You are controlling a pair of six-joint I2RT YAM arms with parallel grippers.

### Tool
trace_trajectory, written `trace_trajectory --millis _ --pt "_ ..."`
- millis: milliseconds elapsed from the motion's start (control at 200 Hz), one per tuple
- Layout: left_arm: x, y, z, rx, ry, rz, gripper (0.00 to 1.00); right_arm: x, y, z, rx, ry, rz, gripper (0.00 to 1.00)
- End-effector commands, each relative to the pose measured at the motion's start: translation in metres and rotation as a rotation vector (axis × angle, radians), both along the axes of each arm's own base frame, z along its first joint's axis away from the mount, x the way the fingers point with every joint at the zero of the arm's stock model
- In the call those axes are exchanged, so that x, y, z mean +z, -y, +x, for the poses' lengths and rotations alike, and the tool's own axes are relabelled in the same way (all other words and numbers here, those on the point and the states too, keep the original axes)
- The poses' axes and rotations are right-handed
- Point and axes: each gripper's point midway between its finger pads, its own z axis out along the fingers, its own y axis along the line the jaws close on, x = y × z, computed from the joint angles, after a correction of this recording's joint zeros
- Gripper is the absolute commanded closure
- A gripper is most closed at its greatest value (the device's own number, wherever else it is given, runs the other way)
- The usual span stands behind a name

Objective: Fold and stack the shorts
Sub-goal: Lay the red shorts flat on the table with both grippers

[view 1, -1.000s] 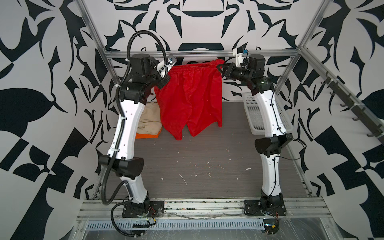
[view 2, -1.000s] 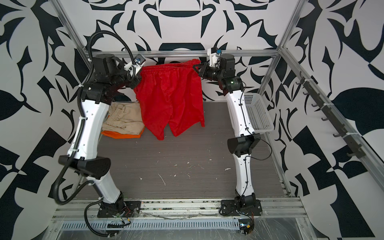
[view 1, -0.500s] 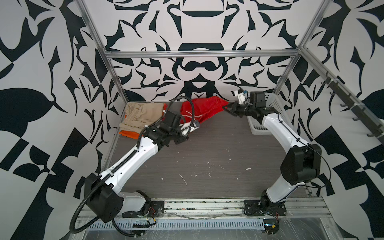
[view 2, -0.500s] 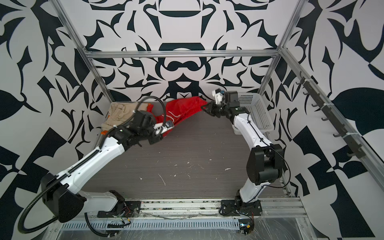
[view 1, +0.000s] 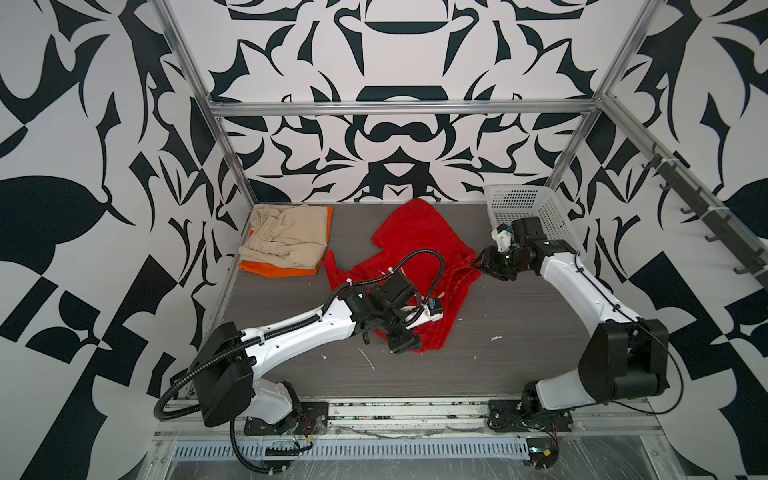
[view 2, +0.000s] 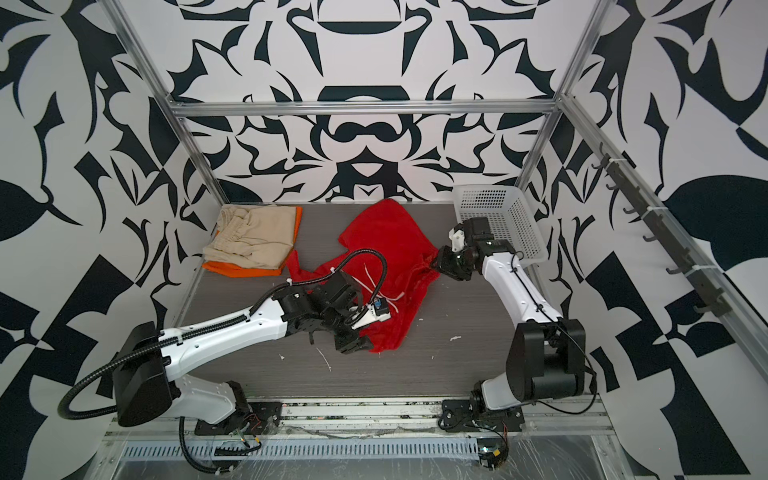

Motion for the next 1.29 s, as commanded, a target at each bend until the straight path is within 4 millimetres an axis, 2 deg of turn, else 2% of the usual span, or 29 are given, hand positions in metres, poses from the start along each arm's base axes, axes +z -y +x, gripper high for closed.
trace_trajectory --millis 0,55,100,210,325,395,480,580,650,780,940,1000,1070,1195,1290 --pt "0.025 -0.006 0.019 0.160 -0.027 -0.100 0.29 0.048 0.023 -0.013 -0.011 0.085 -0.170 0.48" --pt "0.035 -0.016 0.041 0.276 -0.049 -0.165 0.27 0.059 0.017 -0.020 0.004 0.108 -0.191 0.48" --pt "0.040 -0.028 0.061 0.388 -0.080 -0.215 0.26 0.063 0.004 -0.025 0.028 0.119 -0.189 0.48" --pt "0.039 -0.056 0.102 0.638 -0.170 -0.294 0.25 0.057 -0.048 -0.041 0.119 0.126 -0.124 0.50" --pt "0.017 -0.082 0.135 0.864 -0.265 -0.274 0.24 0.029 -0.110 -0.059 0.184 0.096 0.011 0.53" --pt "0.000 -0.098 0.150 0.994 -0.334 -0.237 0.24 0.009 -0.140 -0.070 0.208 0.082 0.069 0.54" --pt "-0.028 -0.121 0.164 1.159 -0.419 -0.147 0.23 -0.021 -0.165 -0.083 0.234 0.030 0.080 0.54" --pt "-0.050 -0.146 0.173 1.316 -0.507 -0.096 0.20 -0.057 -0.179 -0.097 0.255 -0.042 0.057 0.54" --pt "-0.055 -0.160 0.178 1.389 -0.531 -0.111 0.19 -0.084 -0.180 -0.106 0.260 -0.101 0.049 0.54" --pt "-0.050 -0.184 0.185 1.485 -0.511 -0.145 0.17 -0.126 -0.159 -0.128 0.239 -0.213 -0.024 0.53" --pt "-0.046 -0.212 0.190 1.586 -0.527 -0.170 0.16 -0.160 -0.101 -0.161 0.175 -0.376 -0.189 0.52" --pt "-0.047 -0.216 0.191 1.599 -0.563 -0.181 0.16 -0.163 -0.081 -0.169 0.147 -0.414 -0.218 0.52" --pt "-0.050 -0.215 0.191 1.595 -0.586 -0.178 0.16 -0.156 -0.070 -0.168 0.135 -0.394 -0.229 0.52" --pt "-0.052 -0.203 0.196 1.569 -0.645 -0.213 0.19 -0.139 -0.075 -0.155 0.137 -0.334 -0.196 0.52" --pt "-0.056 -0.200 0.199 1.571 -0.661 -0.214 0.19 -0.139 -0.079 -0.152 0.143 -0.341 -0.189 0.52"
